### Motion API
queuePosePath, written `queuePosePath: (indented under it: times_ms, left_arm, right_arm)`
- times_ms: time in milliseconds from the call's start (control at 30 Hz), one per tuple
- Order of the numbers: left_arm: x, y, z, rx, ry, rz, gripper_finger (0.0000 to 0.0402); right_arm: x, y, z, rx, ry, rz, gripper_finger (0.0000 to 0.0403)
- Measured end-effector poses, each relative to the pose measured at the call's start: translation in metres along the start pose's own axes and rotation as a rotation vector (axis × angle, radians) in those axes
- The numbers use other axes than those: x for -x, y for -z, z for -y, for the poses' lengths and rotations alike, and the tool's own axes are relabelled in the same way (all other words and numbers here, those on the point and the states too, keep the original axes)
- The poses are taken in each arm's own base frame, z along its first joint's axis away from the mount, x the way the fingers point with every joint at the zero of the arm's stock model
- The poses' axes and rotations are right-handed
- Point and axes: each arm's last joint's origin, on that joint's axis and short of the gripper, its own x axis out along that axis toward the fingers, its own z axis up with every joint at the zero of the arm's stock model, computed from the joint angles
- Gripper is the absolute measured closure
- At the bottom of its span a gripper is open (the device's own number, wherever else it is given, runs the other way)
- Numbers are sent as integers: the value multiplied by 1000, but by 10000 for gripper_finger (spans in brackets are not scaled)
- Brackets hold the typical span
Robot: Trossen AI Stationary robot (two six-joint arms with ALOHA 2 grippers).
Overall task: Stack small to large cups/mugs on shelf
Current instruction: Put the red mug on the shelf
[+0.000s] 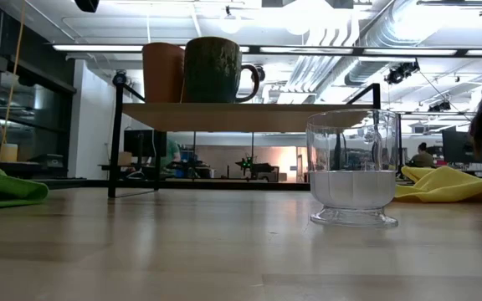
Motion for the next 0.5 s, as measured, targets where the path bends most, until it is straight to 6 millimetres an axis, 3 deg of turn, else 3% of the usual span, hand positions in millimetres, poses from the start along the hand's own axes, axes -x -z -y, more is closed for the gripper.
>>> queuePosePath:
  times_ms: [267, 500]
  left_arm:
    - [0, 0, -1, 0, -20, 6, 401]
    - [0, 0, -1, 32, -20, 6, 401]
  right_arm:
    - [44, -4, 25, 15, -122, 144, 401]
    - [92, -25, 64, -41, -199, 614, 402]
